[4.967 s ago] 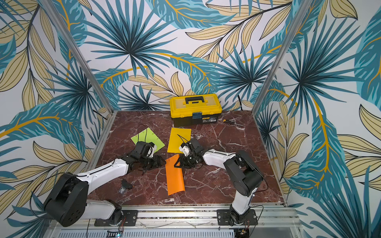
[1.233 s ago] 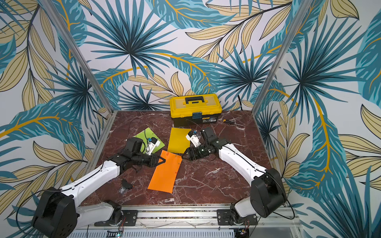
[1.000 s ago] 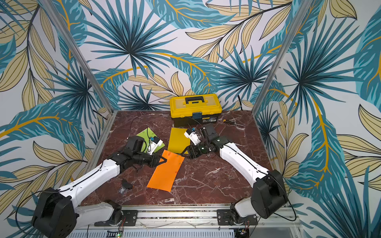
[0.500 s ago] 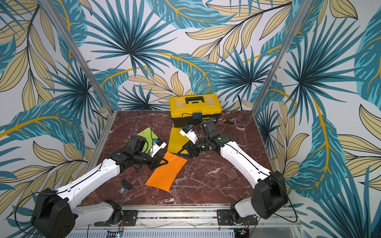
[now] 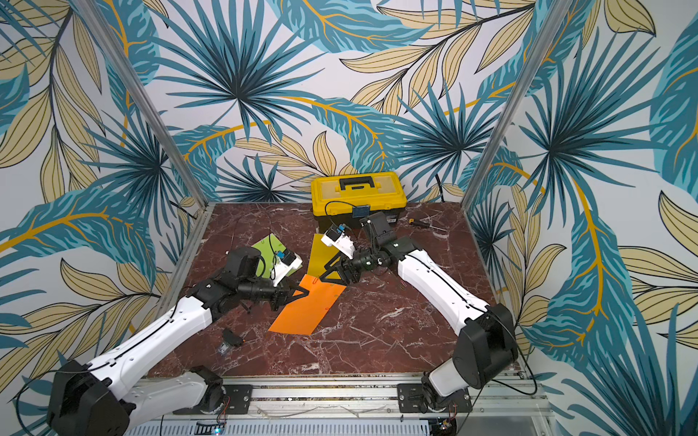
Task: Unclip the paperclips from the documents
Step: Remove the paper clip from the document.
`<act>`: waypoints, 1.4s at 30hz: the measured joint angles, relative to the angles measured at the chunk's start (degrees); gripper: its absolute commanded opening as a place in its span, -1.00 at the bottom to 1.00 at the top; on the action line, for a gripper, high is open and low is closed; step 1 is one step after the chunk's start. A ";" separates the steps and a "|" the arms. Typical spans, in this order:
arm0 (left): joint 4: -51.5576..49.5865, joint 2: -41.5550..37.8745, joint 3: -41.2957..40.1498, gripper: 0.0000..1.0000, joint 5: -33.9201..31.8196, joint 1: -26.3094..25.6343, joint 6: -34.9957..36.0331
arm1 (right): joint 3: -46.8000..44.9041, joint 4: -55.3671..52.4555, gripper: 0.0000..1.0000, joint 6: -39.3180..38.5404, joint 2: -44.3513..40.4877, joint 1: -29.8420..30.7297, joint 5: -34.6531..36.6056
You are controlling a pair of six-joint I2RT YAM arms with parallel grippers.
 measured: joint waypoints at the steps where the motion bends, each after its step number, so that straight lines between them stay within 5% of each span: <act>1: 0.66 -0.02 -0.09 -1.00 0.33 0.00 -0.20 | 0.24 -0.35 0.10 -0.44 0.13 0.04 -0.11; 23: 2.49 -0.02 -0.61 -1.00 3.19 0.11 -1.03 | 2.05 -3.89 -0.02 -3.74 3.10 1.60 -4.35; 42: 2.51 -0.02 -0.76 -1.00 4.07 0.68 -1.53 | 2.71 -3.37 -0.49 -3.06 3.76 2.08 -7.04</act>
